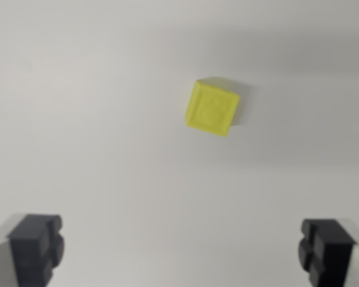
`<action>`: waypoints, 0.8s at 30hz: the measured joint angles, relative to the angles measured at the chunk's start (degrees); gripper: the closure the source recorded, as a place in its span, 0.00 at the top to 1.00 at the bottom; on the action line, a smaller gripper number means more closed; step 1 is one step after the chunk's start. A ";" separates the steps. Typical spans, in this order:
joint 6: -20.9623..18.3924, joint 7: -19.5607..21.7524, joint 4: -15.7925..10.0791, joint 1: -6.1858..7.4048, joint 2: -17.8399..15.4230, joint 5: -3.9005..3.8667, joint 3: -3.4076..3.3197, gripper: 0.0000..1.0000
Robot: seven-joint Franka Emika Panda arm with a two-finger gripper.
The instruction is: Pick yellow cube
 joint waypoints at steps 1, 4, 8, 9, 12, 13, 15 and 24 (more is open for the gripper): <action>0.00 0.00 0.00 0.00 0.00 0.00 0.00 1.00; 0.00 0.00 -0.01 -0.01 0.00 0.00 0.00 1.00; 0.55 0.41 -0.41 -0.16 0.11 0.03 -0.01 1.00; 0.85 0.53 -0.61 -0.21 0.20 0.05 -0.01 1.00; 1.87 0.88 -1.28 -0.35 0.52 0.11 -0.01 1.00; 2.22 1.00 -1.51 -0.40 0.64 0.14 -0.01 1.00; 2.91 1.24 -1.96 -0.50 0.89 0.18 -0.01 1.00; 5.98 2.28 -3.79 -0.93 2.10 0.42 -0.01 1.00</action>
